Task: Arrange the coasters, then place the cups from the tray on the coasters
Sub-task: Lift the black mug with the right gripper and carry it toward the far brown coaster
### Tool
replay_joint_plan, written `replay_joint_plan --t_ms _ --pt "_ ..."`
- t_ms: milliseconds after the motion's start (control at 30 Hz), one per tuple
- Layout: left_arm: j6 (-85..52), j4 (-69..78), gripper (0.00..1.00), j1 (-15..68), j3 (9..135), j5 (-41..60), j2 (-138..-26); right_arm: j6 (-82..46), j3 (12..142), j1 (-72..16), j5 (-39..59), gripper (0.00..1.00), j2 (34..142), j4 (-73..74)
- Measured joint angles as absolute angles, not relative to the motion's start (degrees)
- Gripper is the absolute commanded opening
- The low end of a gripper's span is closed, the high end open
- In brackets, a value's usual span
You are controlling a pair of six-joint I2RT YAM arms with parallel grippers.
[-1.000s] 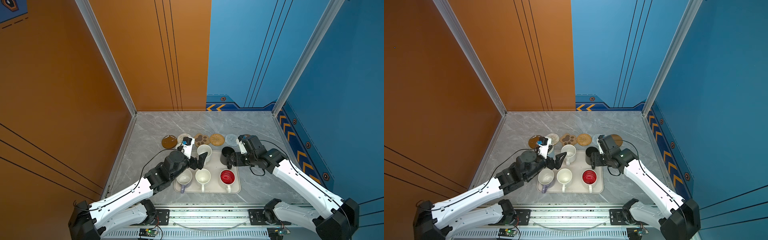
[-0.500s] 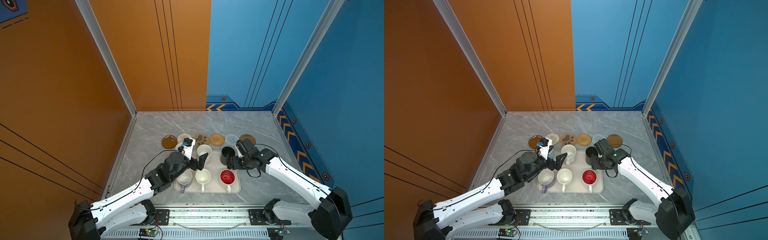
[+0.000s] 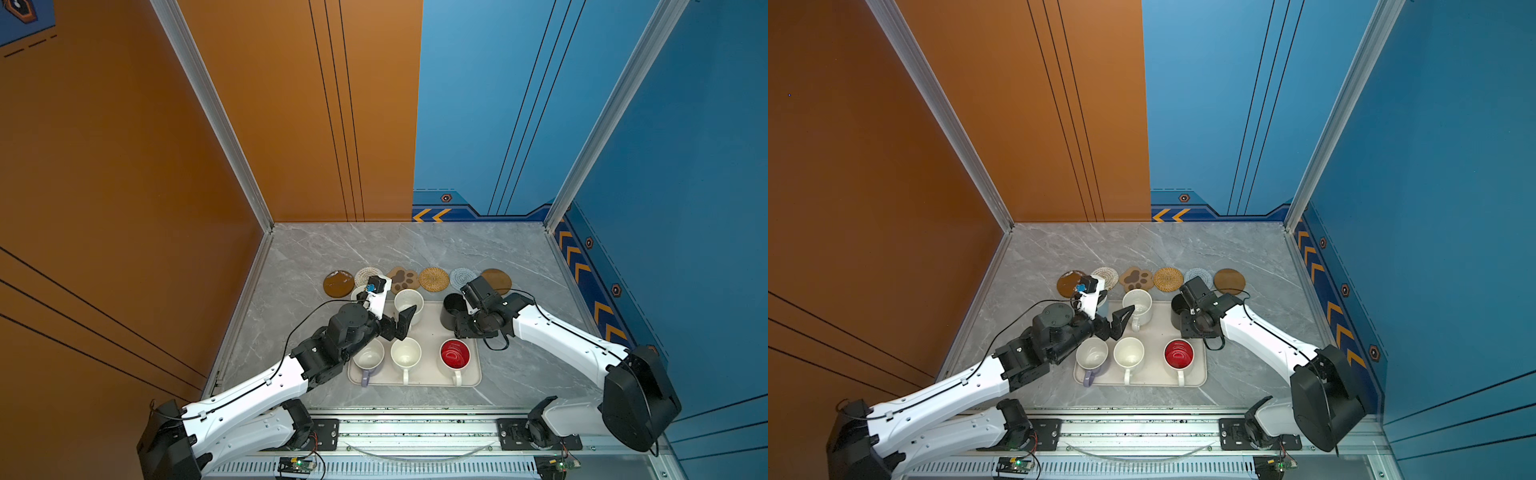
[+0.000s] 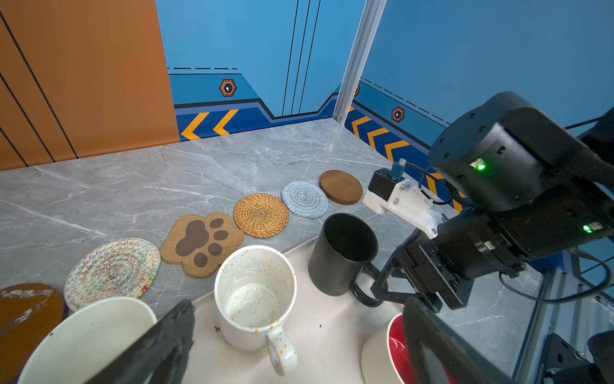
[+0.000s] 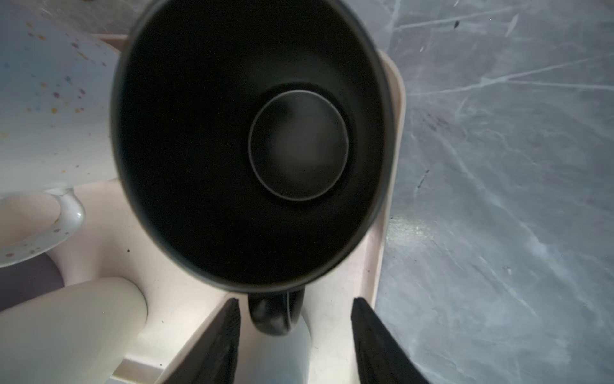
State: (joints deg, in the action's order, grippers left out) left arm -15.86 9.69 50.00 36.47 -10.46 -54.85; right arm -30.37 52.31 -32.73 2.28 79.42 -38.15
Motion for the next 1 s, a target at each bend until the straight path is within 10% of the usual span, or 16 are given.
replay_joint_plan --t_ms 1000 --pt "-16.38 11.00 0.98 49.76 35.57 -15.44 -52.38 -30.26 55.70 -32.91 1.15 0.24 86.61 -36.36"
